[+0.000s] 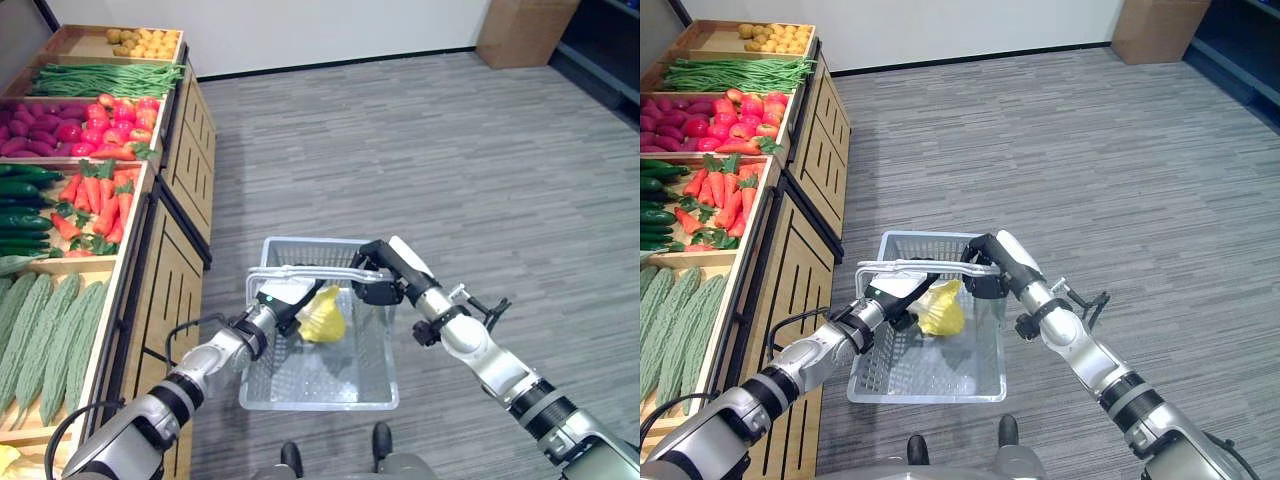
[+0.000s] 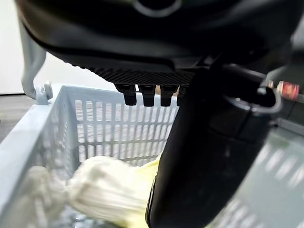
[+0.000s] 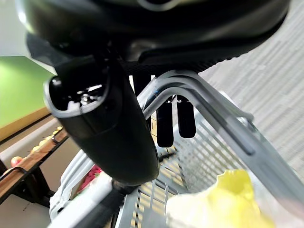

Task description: Get the vegetables into the basket

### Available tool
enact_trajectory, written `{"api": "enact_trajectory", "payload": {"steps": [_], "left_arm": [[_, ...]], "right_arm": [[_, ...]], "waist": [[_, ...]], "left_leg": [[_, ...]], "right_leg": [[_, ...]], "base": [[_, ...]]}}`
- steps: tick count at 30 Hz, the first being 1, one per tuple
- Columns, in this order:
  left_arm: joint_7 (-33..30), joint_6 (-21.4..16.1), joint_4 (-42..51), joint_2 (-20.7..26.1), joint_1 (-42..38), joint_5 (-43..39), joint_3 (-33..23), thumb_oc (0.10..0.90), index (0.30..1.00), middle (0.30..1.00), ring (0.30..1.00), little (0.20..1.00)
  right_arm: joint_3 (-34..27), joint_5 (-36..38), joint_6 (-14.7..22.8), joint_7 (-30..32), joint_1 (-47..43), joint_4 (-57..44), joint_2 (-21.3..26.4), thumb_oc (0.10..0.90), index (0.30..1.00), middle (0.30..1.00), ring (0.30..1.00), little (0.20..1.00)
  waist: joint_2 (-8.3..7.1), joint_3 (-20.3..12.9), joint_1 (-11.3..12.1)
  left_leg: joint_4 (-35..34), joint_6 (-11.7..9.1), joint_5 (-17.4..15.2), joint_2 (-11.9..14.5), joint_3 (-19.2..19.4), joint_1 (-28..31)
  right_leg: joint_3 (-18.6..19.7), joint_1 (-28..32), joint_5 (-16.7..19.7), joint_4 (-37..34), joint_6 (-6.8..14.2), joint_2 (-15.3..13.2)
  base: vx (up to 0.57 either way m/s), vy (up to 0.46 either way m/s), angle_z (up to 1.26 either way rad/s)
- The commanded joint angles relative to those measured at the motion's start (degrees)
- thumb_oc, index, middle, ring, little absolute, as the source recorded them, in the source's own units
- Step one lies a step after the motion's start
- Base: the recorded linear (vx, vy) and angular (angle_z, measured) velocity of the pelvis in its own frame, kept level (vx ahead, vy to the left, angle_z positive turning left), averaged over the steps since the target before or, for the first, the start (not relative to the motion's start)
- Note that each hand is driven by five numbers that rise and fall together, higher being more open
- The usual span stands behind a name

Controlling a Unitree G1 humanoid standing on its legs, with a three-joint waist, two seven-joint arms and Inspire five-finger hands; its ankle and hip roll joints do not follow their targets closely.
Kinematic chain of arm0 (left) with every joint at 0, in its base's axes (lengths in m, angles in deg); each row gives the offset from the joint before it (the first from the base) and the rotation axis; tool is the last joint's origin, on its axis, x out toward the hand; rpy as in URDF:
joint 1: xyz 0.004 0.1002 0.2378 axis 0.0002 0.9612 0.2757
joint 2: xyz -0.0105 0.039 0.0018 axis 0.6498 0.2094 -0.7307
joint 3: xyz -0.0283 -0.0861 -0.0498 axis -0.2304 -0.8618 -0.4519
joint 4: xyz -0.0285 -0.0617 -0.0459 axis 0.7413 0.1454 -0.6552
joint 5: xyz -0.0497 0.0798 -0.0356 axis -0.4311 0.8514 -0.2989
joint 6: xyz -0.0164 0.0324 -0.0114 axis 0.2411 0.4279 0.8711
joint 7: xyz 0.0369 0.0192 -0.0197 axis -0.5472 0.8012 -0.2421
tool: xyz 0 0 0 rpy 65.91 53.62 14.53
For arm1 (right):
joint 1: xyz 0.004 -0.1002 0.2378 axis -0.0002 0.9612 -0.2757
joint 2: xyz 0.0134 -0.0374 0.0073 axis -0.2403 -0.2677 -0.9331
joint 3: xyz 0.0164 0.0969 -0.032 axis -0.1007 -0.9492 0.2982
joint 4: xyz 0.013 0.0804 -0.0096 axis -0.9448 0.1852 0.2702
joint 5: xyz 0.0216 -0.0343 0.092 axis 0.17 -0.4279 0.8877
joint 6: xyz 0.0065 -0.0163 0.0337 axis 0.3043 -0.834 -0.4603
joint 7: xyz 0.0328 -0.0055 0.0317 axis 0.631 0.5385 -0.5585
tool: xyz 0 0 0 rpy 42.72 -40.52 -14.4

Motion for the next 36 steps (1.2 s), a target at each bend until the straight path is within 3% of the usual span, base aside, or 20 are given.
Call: {"api": "enact_trajectory", "payload": {"steps": [1,5,7,10,11,15,20,23,25,26,29,32,36], "left_arm": [[1.0,-7.0,9.4,1.5,1.5,-16.5,-4.6,0.900,1.000,1.000,1.000,1.000],[5.8,-8.2,17.2,3.4,8.2,-25.5,-7.7,0.900,1.000,1.000,1.000,1.000],[7.8,-7.7,21.3,4.4,15.5,-35.9,-11.4,0.900,1.000,1.000,1.000,1.000],[8.5,-7.4,22.0,4.7,17.5,-38.6,-12.5,0.900,1.000,1.000,1.000,1.000],[10.0,-6.4,20.3,4.6,23.1,-45.6,-16.1,0.900,1.000,1.000,1.000,1.000],[11.2,-5.2,15.2,3.7,29.1,-49.3,-21.6,0.900,1.000,1.000,1.000,1.000],[11.0,-3.3,1.6,0.8,32.0,-45.2,-24.6,0.900,1.000,1.000,1.000,1.000],[8.9,-0.7,-16.3,-4.1,30.8,-39.6,-26.0,0.900,1.000,1.000,1.000,1.000],[8.3,0.2,-21.7,-5.7,29.8,-38.5,-26.7,0.900,1.000,1.000,1.000,1.000],[7.5,1.6,-31.0,-8.5,28.1,-37.8,-27.9,0.900,1.000,1.000,1.000,1.000],[6.9,4.0,-46.1,-13.0,24.7,-44.3,-32.8,0.900,1.000,1.000,1.000,1.000],[6.8,4.8,-50.7,-14.2,23.1,-44.9,-34.2,0.900,1.000,1.000,1.000,1.000],[5.3,5.9,-55.7,-15.2,23.5,-37.1,-33.9,0.900,1.000,1.000,1.000,1.000]], "right_arm": [[-10.7,3.1,6.2,5.4,-1.2,-2.7,-4.5,0.400,0.300,0.300,0.300,0.300],[-13.7,2.4,5.3,6.2,1.1,0.2,-4.7,0.400,0.300,0.300,0.300,0.300],[-16.8,2.1,4.4,7.1,3.4,3.6,-5.2,0.400,0.300,0.300,0.300,0.300],[-17.6,2.0,4.2,7.2,4.0,4.5,-5.0,0.400,0.300,0.300,0.300,0.300],[-20.2,1.3,3.4,7.8,5.4,7.8,-4.6,0.400,0.300,0.300,0.300,0.300],[-23.5,1.2,2.9,8.4,6.5,12.7,-4.1,0.400,0.300,0.300,0.300,0.300],[-26.1,0.5,2.6,8.7,6.3,18.6,-2.4,0.400,0.300,0.300,0.300,0.300],[-27.8,0.8,2.2,9.3,6.0,25.3,-1.7,0.400,0.300,0.300,0.300,0.300],[-28.0,0.8,2.1,9.3,6.2,26.9,-1.7,0.400,0.300,0.300,0.300,0.300],[-28.6,1.1,1.8,9.4,6.2,29.4,-1.6,0.400,0.300,0.300,0.300,0.300],[-28.4,1.2,1.3,9.1,5.6,33.8,-1.6,0.400,0.300,0.300,0.300,0.300],[-27.7,1.0,0.8,8.9,5.3,35.2,-1.9,0.400,0.300,0.300,0.300,0.300],[-28.2,1.3,0.8,8.0,6.9,38.3,-2.4,0.400,0.300,0.300,0.300,0.300]], "waist": [[-3.24,-7.0,1.7],[-3.20,-7.0,2.4],[-3.20,-6.9,3.4],[-3.21,-6.9,3.5],[-3.22,-6.9,4.2],[-3.22,-6.8,5.1],[-3.30,-6.6,5.9],[-3.35,-6.3,6.0],[-3.38,-6.2,6.0],[-3.49,-6.2,5.9],[-3.45,-6.1,5.4],[-3.49,-6.1,5.1],[-3.59,-6.2,4.8]], "left_leg": [[0.1,-3.7,-2.4,3.2,-2.3,-1.3],[0.1,-3.5,-2.4,3.0,-3.0,-1.3],[0.1,-3.3,-2.3,2.9,-3.6,-1.4],[0.1,-3.3,-2.2,2.8,-3.9,-1.5],[0.1,-3.2,-1.9,2.8,-4.4,-1.7],[0.1,-3.1,-1.6,2.6,-5.5,-2.3],[0.1,-3.2,-1.2,2.5,-6.2,-2.9],[0.1,-3.1,-0.9,2.6,-6.5,-3.2],[0.1,-3.2,-0.9,2.5,-6.5,-3.3],[0.1,-3.2,-0.8,2.6,-6.5,-3.4],[0.1,-3.2,-0.8,2.7,-6.2,-3.4],[0.1,-3.2,-0.9,2.8,-6.0,-3.4],[0.1,-3.3,-1.0,3.0,-5.8,-3.1]], "right_leg": [[-1.0,2.7,-3.4,0.0,5.7,-5.5],[-1.5,3.0,-3.5,0.0,5.6,-5.5],[-2.0,3.4,-3.6,0.0,5.6,-5.6],[-2.3,3.5,-3.6,0.0,5.6,-5.6],[-2.9,3.7,-3.5,0.0,5.5,-5.7],[-3.7,3.9,-3.5,0.0,5.5,-5.7],[-4.4,3.8,-3.5,0.0,5.5,-5.7],[-4.5,3.6,-3.4,0.0,5.4,-5.7],[-4.5,3.6,-3.3,0.0,5.3,-5.6],[-4.5,3.4,-3.3,0.0,5.3,-5.6],[-4.2,3.0,-3.1,0.0,5.1,-5.4],[-4.0,2.9,-3.1,0.0,5.0,-5.3],[-3.7,2.8,-3.2,0.0,4.8,-5.1]], "base": [[0.00,-0.005,0.05],[0.00,-0.002,0.06],[0.00,-0.009,0.10],[0.00,-0.006,0.10],[-0.01,-0.006,0.23],[-0.01,-0.008,0.15],[-0.01,-0.001,0.14],[-0.01,0.004,0.08],[-0.01,0.004,0.05],[0.00,0.000,0.00],[0.00,0.000,0.00],[0.01,-0.001,-0.02],[0.01,-0.003,-0.02]]}}
